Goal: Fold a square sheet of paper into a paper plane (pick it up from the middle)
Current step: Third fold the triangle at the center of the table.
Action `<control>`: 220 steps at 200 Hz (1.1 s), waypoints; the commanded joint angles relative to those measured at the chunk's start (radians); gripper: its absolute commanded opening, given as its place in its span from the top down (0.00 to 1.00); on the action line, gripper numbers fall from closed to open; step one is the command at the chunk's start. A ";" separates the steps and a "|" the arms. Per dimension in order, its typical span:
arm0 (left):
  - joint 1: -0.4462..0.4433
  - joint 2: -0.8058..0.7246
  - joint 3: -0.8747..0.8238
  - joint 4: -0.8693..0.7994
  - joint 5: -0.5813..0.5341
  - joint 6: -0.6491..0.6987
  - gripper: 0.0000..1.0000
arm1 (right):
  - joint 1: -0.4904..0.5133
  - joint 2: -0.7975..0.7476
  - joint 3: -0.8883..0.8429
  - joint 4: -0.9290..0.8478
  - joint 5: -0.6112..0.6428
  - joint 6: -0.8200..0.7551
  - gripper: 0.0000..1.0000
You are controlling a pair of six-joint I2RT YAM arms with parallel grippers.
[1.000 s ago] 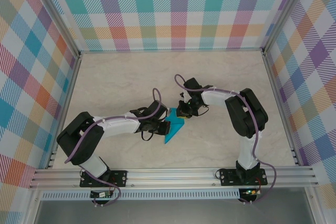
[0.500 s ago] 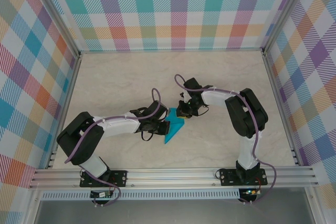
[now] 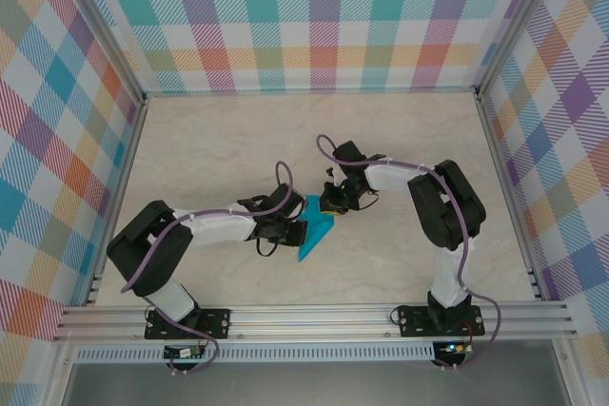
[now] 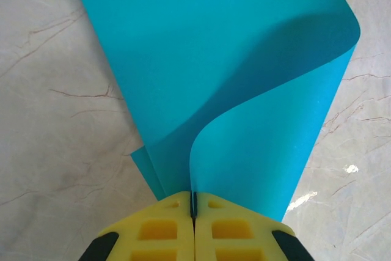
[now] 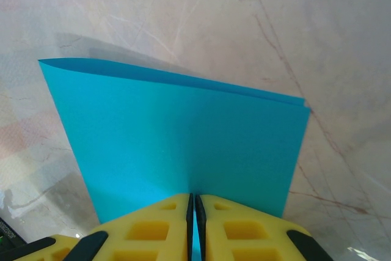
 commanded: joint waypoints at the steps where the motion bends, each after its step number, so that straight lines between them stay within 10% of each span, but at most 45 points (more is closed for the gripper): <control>1: 0.011 0.014 0.010 0.024 0.017 0.005 0.95 | 0.007 0.040 -0.031 -0.069 0.053 0.005 0.86; 220: 0.011 0.037 -0.007 0.019 0.010 0.002 0.95 | 0.009 -0.035 -0.007 -0.078 0.054 0.047 0.80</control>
